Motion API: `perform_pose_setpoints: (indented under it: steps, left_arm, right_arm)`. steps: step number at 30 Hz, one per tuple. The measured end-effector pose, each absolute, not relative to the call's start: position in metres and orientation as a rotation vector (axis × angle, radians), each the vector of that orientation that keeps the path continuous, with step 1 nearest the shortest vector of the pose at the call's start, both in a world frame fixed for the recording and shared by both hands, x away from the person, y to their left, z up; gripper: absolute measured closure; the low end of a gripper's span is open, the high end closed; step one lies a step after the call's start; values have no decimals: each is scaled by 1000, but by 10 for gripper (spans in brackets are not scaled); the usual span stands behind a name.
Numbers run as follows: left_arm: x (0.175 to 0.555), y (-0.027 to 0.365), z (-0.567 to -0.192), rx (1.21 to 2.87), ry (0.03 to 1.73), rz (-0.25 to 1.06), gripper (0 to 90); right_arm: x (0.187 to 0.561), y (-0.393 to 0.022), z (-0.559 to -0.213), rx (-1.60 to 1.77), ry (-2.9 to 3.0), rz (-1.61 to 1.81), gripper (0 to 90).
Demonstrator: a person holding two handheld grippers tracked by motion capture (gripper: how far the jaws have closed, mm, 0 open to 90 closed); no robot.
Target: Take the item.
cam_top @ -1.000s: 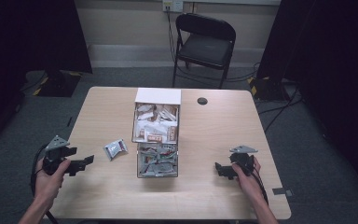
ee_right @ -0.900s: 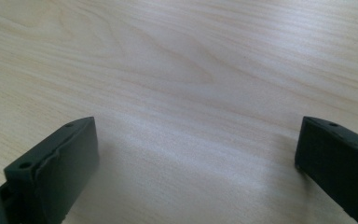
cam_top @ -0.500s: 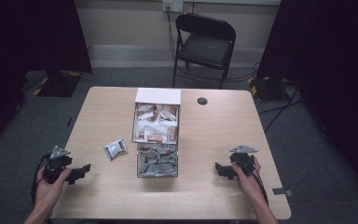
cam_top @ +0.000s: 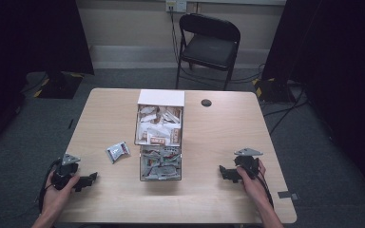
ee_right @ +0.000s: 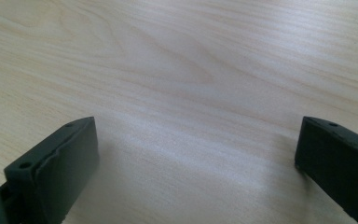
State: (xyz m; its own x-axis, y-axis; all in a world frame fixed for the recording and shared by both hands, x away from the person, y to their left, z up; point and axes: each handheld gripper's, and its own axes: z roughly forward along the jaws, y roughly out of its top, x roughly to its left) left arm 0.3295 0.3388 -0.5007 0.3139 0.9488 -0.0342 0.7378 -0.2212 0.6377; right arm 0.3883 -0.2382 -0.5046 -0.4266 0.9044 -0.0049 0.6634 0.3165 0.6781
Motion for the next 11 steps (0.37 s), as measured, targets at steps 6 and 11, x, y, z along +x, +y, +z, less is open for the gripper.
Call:
perform_pose_setpoints:
  steps: [6, 11]
  left_arm:
    - [327, 343, -507, 2001, 1427, 526, 118]
    - [327, 345, -511, 1974, 1409, 542, 57]
  right_arm:
    - [388, -238, -505, 1393, 2204, 858, 0]
    - [388, -238, -505, 1394, 2204, 858, 0]
